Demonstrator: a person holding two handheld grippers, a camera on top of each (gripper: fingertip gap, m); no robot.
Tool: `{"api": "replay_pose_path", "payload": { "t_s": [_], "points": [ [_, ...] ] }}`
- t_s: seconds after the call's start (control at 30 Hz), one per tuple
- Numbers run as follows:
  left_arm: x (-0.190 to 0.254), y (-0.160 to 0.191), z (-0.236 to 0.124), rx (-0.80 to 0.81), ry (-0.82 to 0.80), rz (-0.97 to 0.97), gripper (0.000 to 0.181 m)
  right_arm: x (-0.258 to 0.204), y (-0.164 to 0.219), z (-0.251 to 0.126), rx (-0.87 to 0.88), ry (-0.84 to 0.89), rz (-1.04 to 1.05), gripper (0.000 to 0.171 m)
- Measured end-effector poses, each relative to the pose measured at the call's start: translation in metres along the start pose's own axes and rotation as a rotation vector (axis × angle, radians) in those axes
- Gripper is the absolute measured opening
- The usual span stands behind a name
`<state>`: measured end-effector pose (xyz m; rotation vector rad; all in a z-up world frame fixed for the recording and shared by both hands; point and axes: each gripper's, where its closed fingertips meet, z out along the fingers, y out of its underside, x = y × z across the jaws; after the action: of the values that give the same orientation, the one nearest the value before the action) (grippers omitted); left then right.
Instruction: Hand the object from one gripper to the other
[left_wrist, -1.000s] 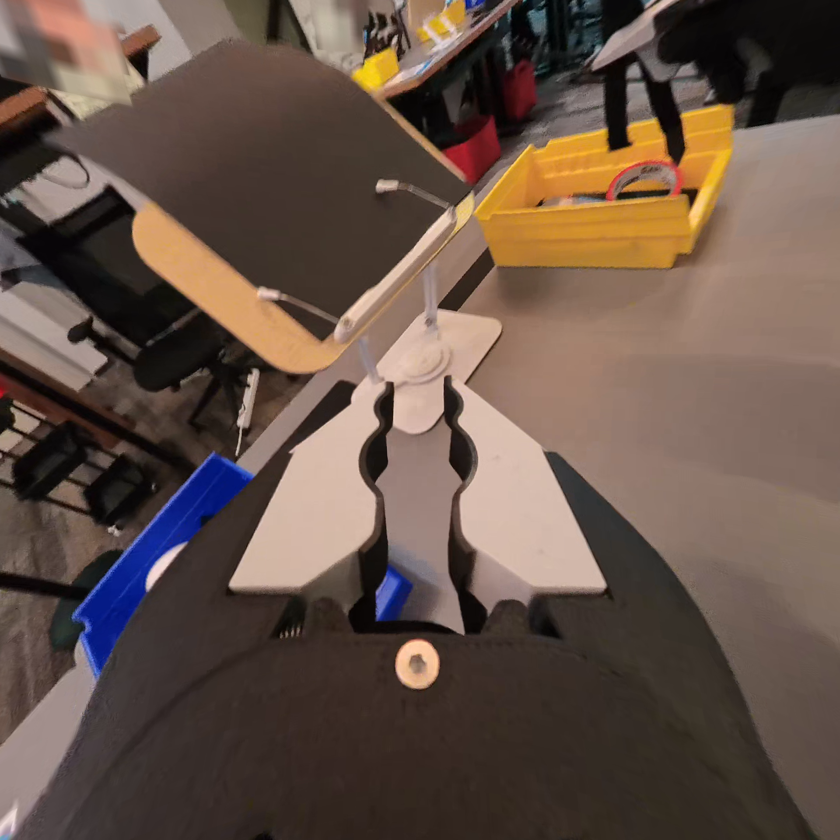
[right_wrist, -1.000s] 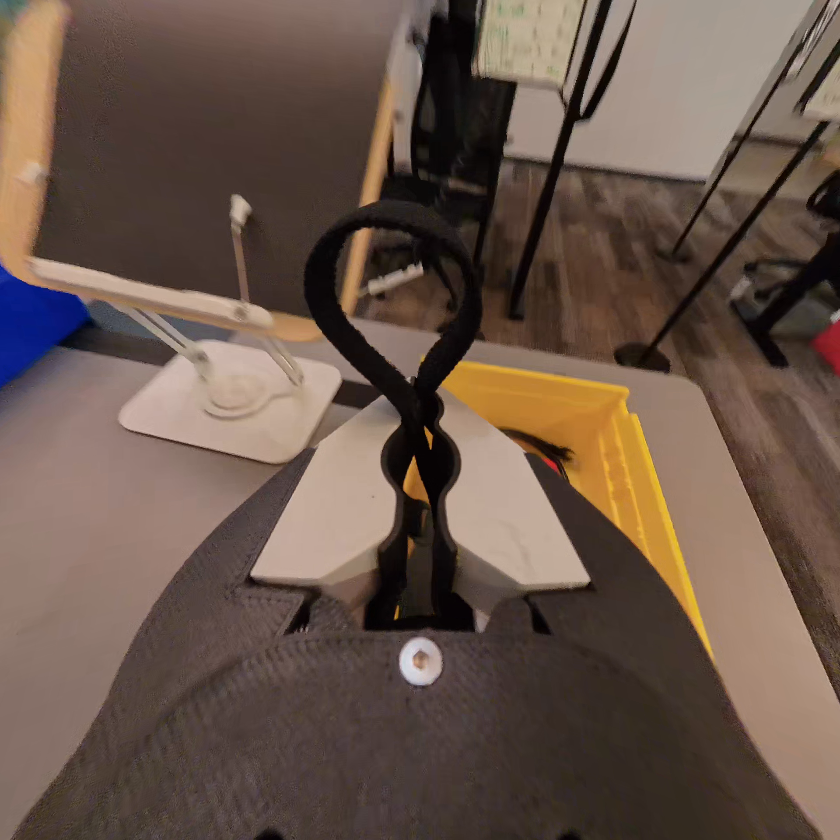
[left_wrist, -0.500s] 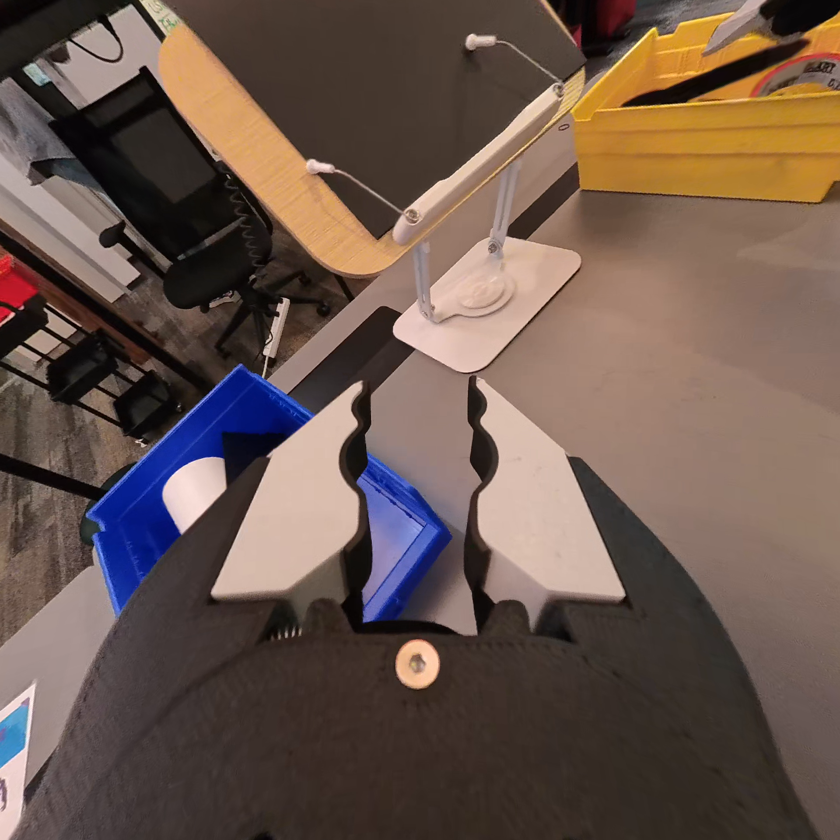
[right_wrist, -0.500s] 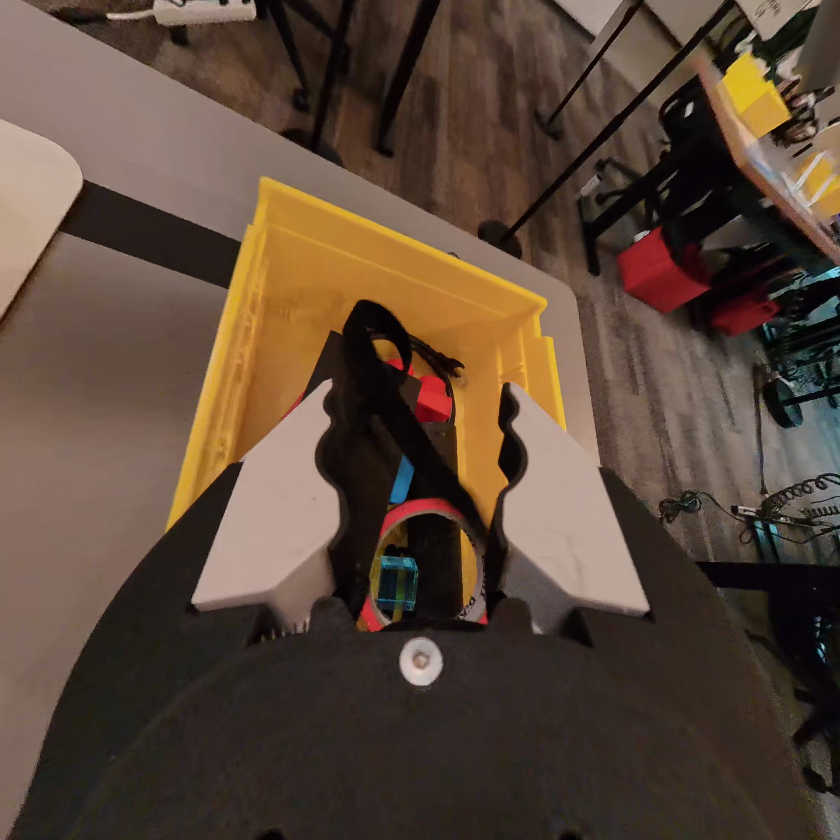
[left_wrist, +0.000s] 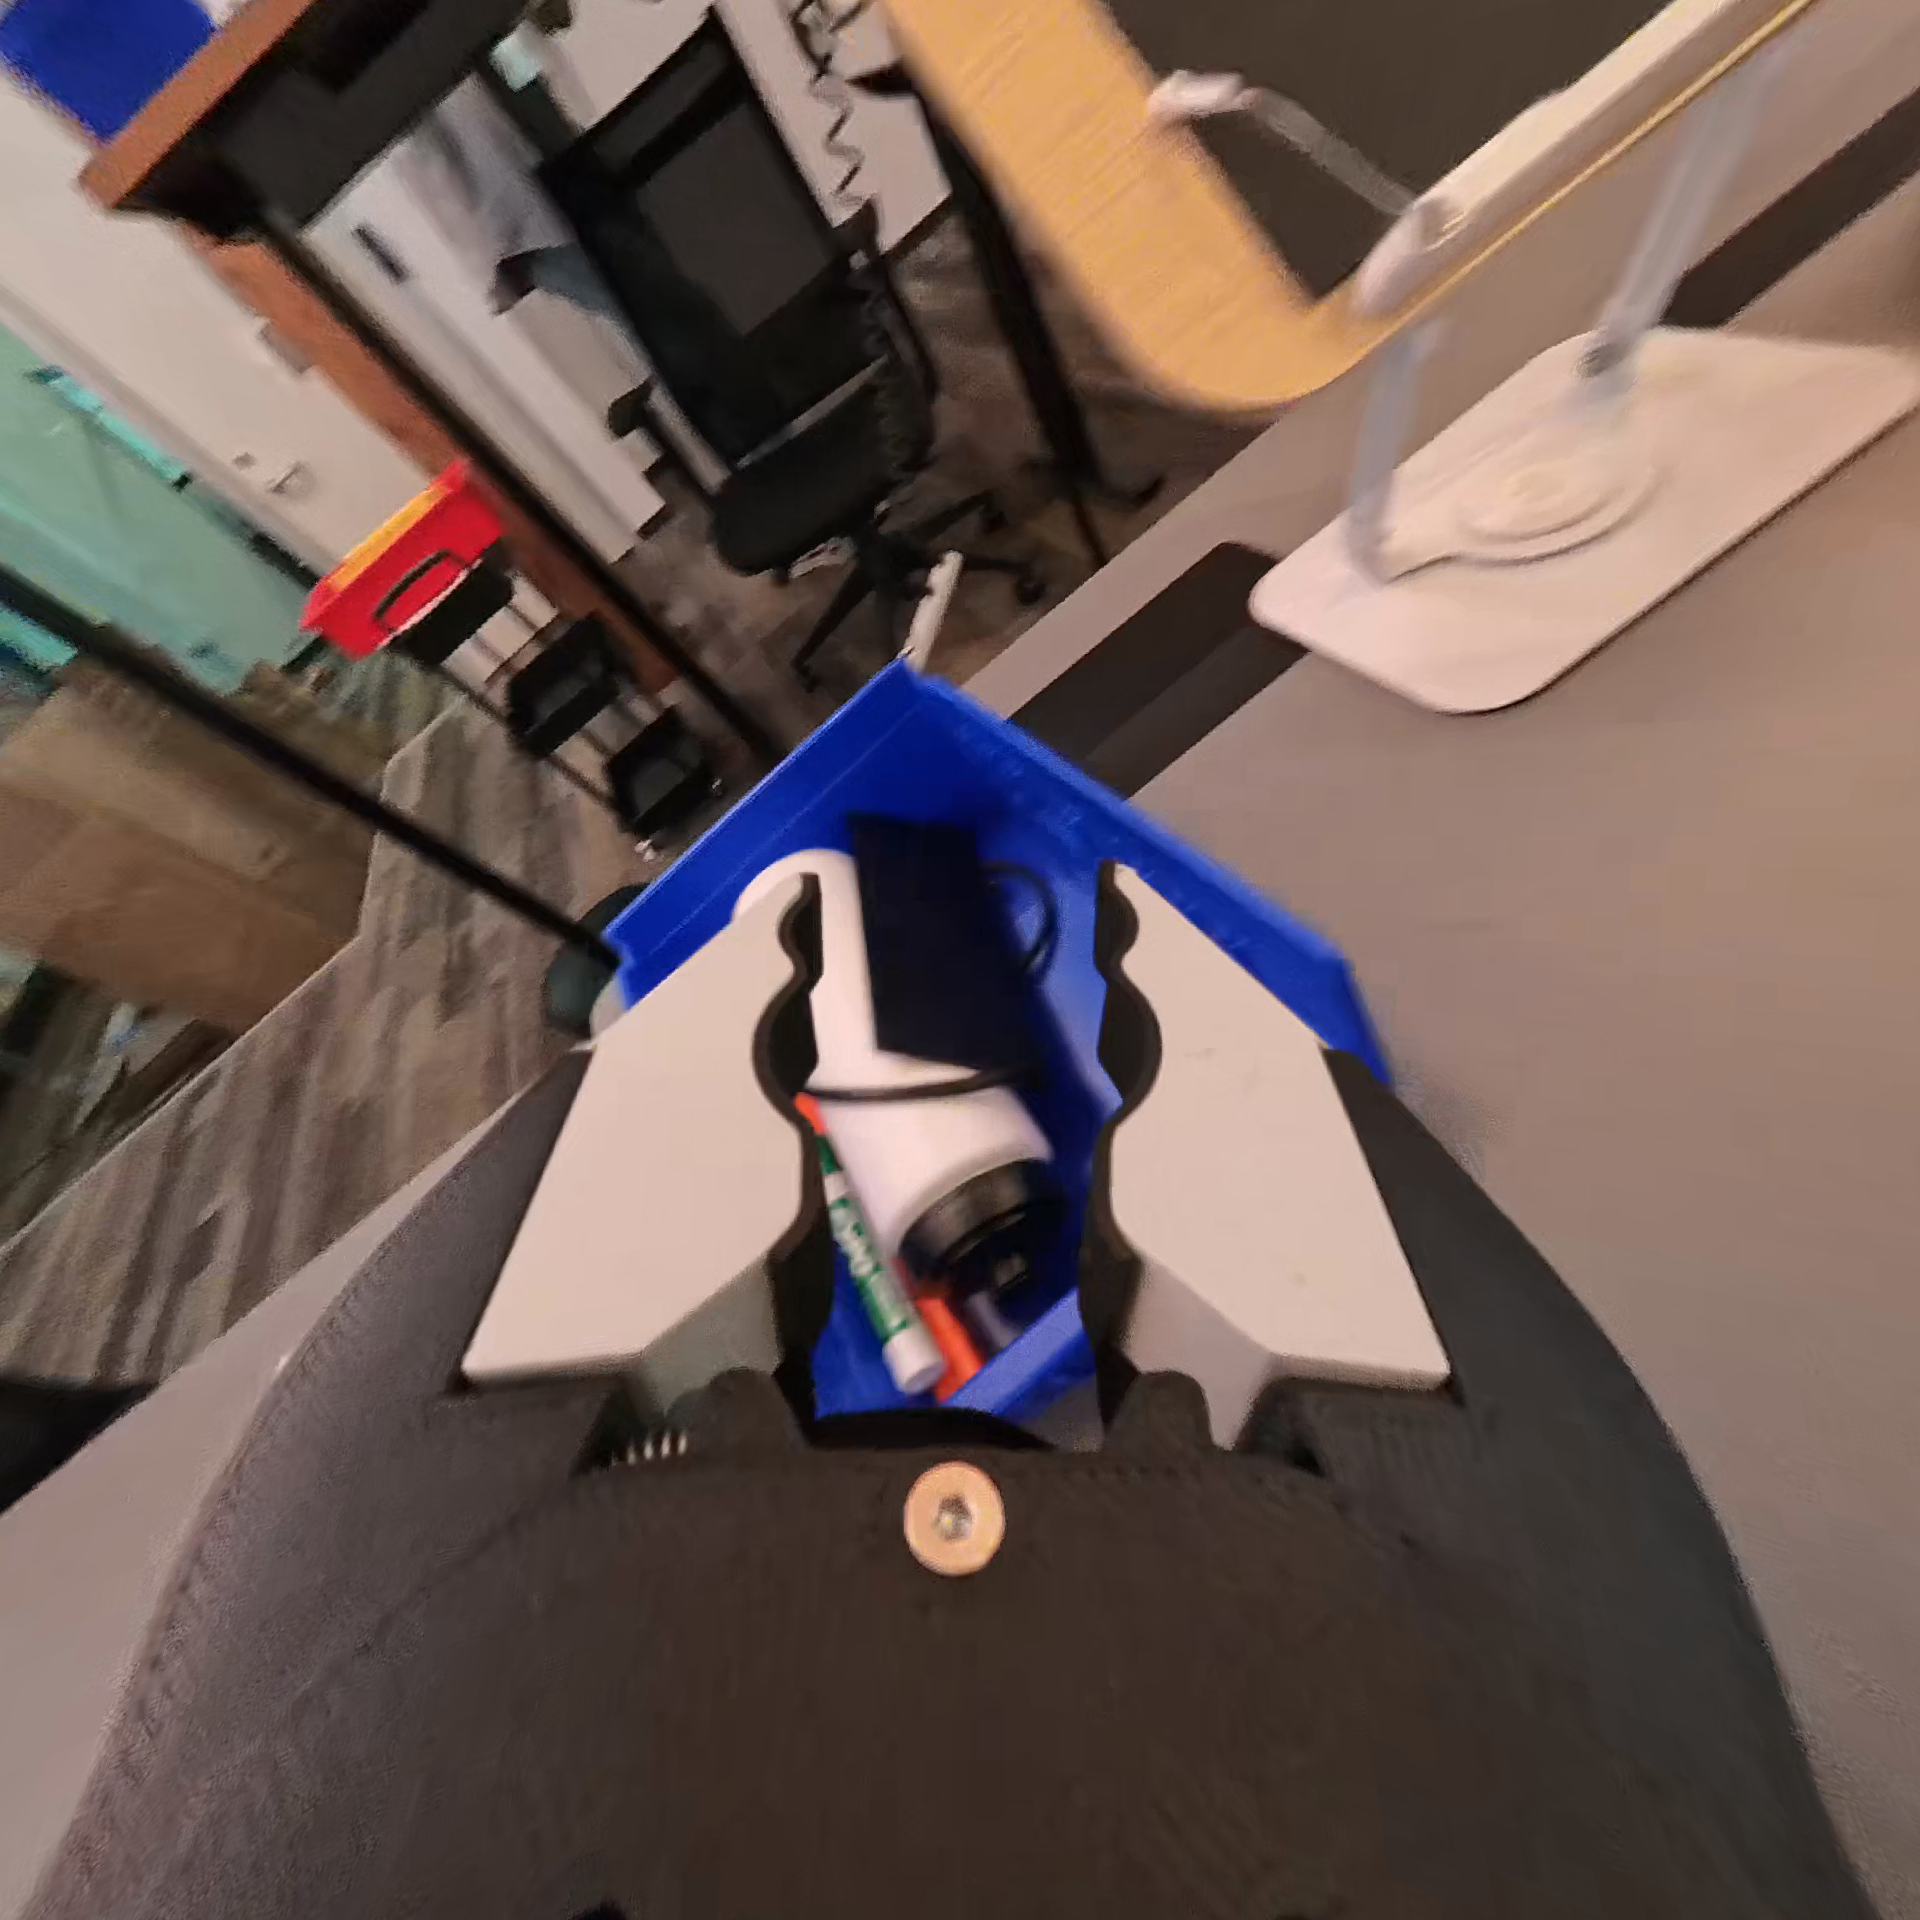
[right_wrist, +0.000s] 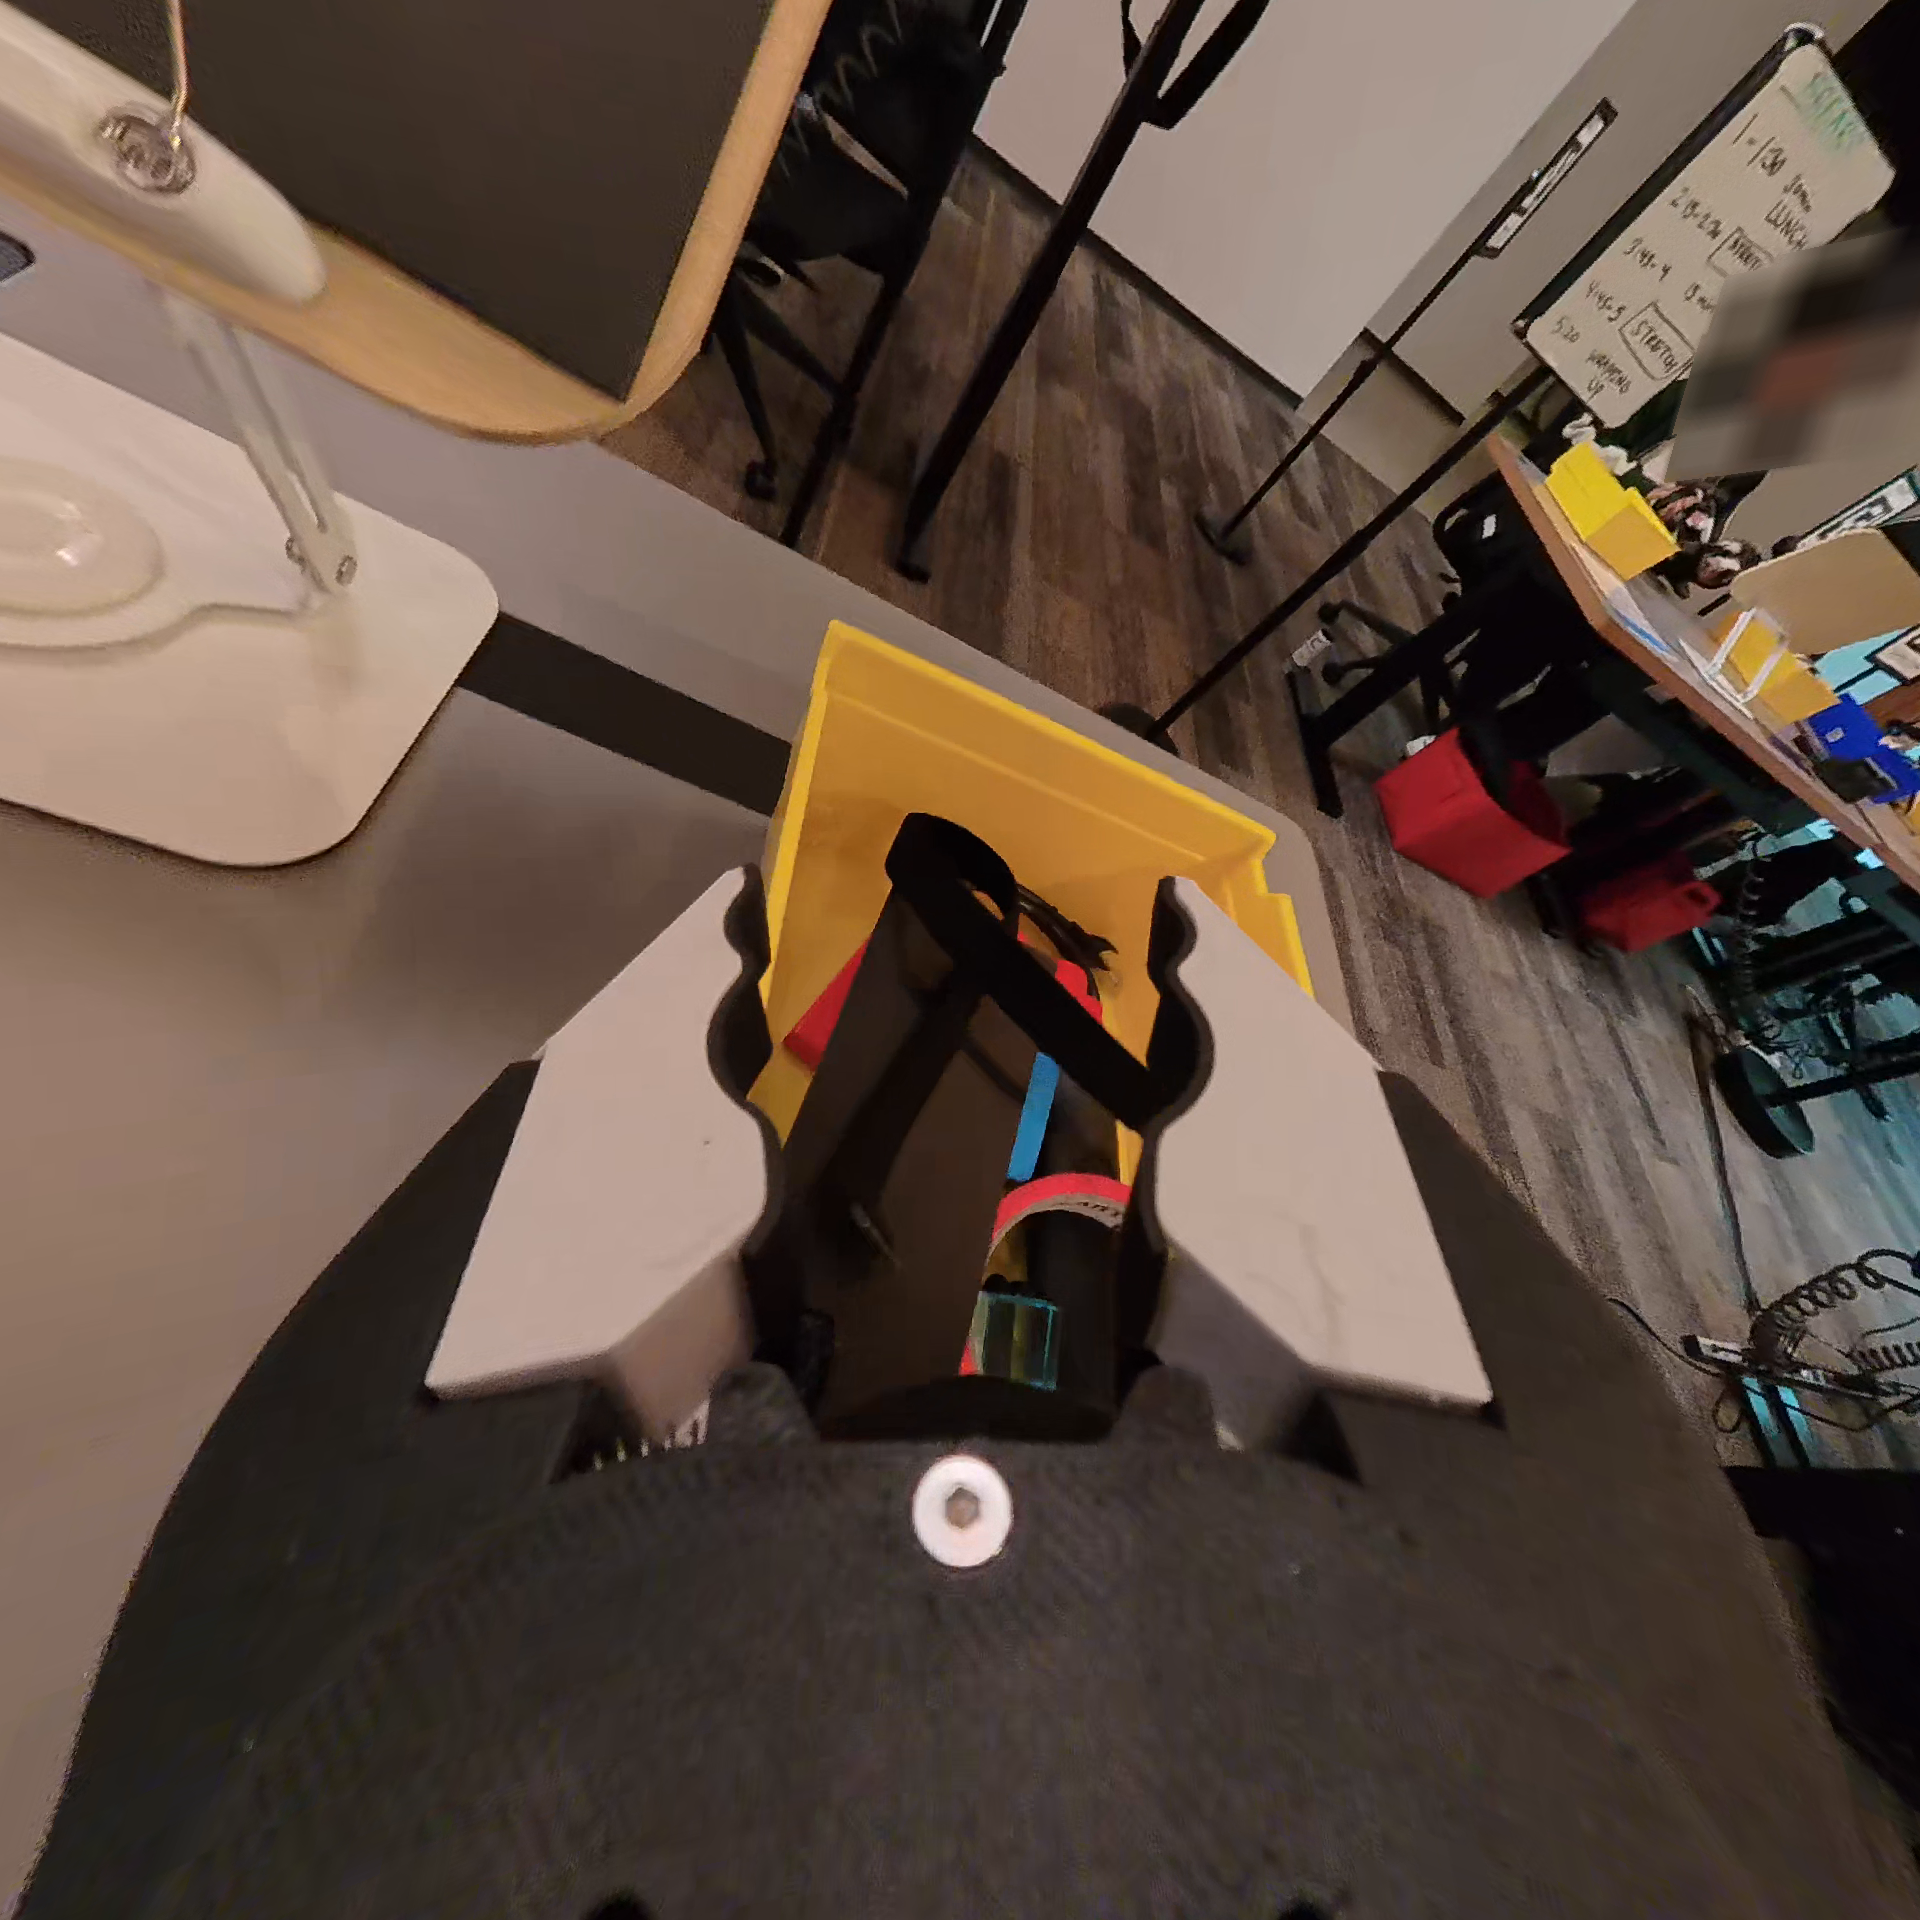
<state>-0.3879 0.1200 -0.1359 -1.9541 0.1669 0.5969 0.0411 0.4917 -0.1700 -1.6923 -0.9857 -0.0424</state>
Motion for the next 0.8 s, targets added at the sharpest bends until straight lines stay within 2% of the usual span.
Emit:
{"api": "replay_pose_path", "payload": {
  "t_s": [0.17, 0.2, 0.23, 0.3, 0.37, 0.5, 0.57, 0.6, 0.7, 0.73, 0.77, 0.8],
  "points": [
    [-0.054, 0.064, 0.007, -0.118, -0.064, -0.206, 0.053, -0.013, 0.031, 0.005, -0.043, -0.038, 0.015, 0.074],
    [-0.058, 0.079, 0.011, -0.157, -0.056, -0.233, 0.056, -0.016, 0.039, 0.008, -0.061, -0.05, 0.023, 0.075],
    [-0.062, 0.095, 0.015, -0.197, -0.061, -0.252, 0.059, -0.017, 0.045, 0.009, -0.069, -0.051, 0.028, 0.065],
    [-0.068, 0.122, 0.022, -0.249, -0.083, -0.281, 0.058, -0.018, 0.05, 0.008, -0.061, -0.054, 0.037, 0.059],
    [-0.071, 0.141, 0.024, -0.269, -0.096, -0.354, 0.062, -0.014, 0.046, 0.0, -0.037, -0.042, 0.063, 0.063],
    [-0.071, 0.164, 0.025, -0.315, -0.096, -0.409, 0.052, -0.027, 0.042, -0.021, -0.011, -0.154, 0.137, 0.06],
    [-0.059, 0.172, 0.029, -0.334, -0.024, -0.433, 0.033, -0.04, 0.043, -0.032, -0.002, -0.22, 0.182, 0.059],
    [-0.056, 0.177, 0.031, -0.342, -0.01, -0.452, 0.034, -0.049, 0.049, -0.034, -0.027, -0.254, 0.191, 0.055],
    [-0.059, 0.185, 0.032, -0.341, -0.004, -0.517, 0.009, -0.057, 0.078, -0.028, -0.126, -0.231, 0.144, 0.043],
    [-0.056, 0.186, 0.033, -0.334, 0.02, -0.55, 0.007, -0.059, 0.088, -0.026, -0.154, -0.235, 0.143, 0.033],
    [-0.056, 0.186, 0.033, -0.323, 0.03, -0.568, 0.007, -0.063, 0.094, -0.024, -0.162, -0.252, 0.153, 0.015],
    [-0.055, 0.186, 0.033, -0.319, 0.035, -0.565, 0.007, -0.065, 0.099, -0.021, -0.166, -0.258, 0.159, 0.01]
  ]
}}
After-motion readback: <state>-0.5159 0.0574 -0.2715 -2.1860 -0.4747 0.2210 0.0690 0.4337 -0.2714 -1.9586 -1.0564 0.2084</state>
